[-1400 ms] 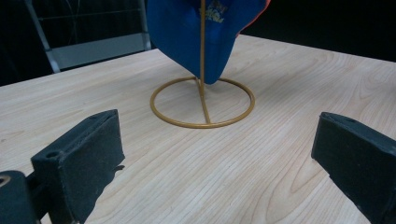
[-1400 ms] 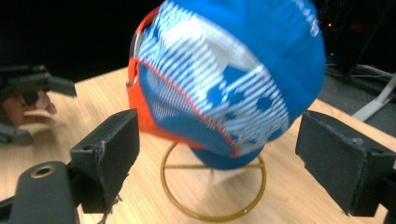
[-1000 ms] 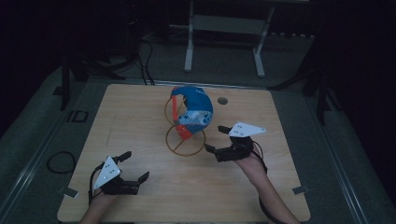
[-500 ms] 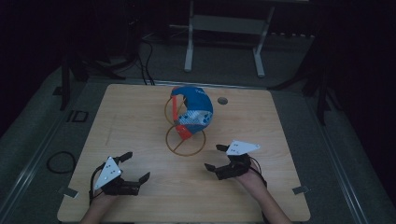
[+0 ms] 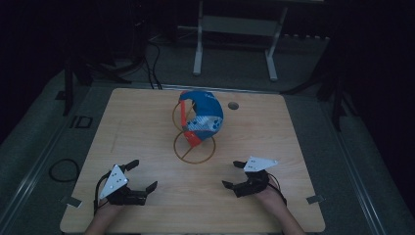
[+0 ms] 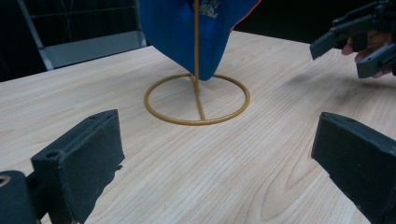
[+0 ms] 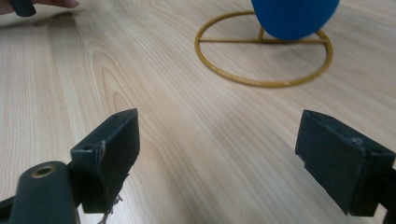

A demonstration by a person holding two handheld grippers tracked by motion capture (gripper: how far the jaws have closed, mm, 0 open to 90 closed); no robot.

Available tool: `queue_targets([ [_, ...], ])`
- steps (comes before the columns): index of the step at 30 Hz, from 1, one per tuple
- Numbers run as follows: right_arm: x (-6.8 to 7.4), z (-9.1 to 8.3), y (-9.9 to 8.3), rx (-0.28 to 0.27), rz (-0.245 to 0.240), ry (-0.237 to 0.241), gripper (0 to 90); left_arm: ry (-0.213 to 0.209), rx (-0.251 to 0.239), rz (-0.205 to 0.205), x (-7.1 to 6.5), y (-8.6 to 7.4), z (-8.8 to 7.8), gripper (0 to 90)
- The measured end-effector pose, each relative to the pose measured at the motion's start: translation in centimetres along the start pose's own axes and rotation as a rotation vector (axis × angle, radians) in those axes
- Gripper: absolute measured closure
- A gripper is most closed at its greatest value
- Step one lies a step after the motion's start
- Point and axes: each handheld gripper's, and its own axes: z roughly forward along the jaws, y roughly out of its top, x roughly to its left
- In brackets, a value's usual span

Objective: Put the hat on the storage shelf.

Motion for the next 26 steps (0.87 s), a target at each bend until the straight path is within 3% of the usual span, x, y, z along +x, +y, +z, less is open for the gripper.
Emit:
queue_targets([
  [9,-0.6,-1.0,-2.0,0.022,0.027,-0.032,13.7,-0.004,0.008,-0.003,0.0,-0.1,0.1,2.4],
  [12,-0.7,-1.4,-2.2,-0.001,0.044,-0.036,13.7,-0.001,0.009,-0.004,0.0,-0.2,0.1,2.4],
  [26,-1.2,-1.8,-2.9,-0.001,0.067,-0.074,13.8,0.0,0.012,-0.008,0.1,-0.4,-0.1,2.4],
])
